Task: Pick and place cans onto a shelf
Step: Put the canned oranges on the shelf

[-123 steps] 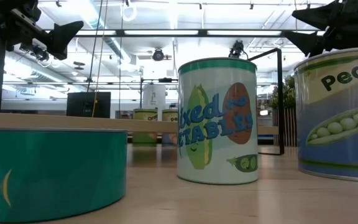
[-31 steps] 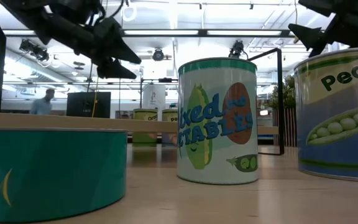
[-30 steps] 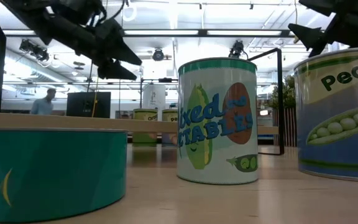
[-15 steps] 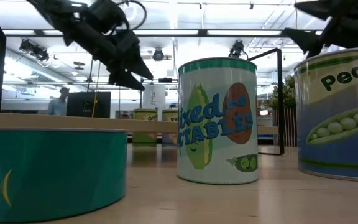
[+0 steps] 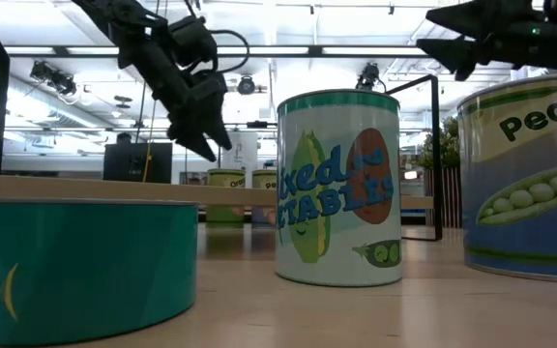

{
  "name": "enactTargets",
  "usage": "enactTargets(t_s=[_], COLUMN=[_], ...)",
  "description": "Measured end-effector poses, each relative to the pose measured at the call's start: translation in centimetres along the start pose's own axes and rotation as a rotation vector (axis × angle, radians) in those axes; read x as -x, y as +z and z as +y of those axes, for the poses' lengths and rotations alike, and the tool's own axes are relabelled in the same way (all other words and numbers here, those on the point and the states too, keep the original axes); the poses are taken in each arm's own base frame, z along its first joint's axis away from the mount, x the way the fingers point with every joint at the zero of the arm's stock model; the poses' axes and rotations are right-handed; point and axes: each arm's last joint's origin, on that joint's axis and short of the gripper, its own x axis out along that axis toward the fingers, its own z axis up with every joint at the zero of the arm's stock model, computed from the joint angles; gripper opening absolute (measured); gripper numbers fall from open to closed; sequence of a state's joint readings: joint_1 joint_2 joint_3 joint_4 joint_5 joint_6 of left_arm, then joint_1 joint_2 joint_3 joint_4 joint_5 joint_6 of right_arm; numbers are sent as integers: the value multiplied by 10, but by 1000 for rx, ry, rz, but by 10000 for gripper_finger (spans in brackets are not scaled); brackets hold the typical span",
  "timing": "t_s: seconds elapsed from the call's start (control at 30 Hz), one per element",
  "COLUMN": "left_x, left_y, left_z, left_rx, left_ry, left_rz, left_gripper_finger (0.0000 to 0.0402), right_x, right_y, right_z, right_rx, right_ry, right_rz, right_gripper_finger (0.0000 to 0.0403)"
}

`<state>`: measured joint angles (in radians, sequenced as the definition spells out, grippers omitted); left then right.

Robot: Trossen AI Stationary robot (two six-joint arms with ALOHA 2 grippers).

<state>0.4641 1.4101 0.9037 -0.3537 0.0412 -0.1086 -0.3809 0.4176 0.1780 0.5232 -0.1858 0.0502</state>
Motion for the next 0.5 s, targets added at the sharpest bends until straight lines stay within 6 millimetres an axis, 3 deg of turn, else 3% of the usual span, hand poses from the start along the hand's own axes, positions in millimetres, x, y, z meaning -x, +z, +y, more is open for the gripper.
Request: enactTargets(t_s=[0.2,0.5], left_x=[0,-17], left_y=[-9,-15], left_z=[2,7], left_rx=[-42,-23], left_ry=[65,117], left_rz=[96,157], left_gripper_finger=[389,389], right_x=[-3,-3], right_y=[-3,-2], right_z=[0,0], right_rx=[15,46], right_ry=[25,25], right_rz=[15,4], right_gripper_finger=[348,348])
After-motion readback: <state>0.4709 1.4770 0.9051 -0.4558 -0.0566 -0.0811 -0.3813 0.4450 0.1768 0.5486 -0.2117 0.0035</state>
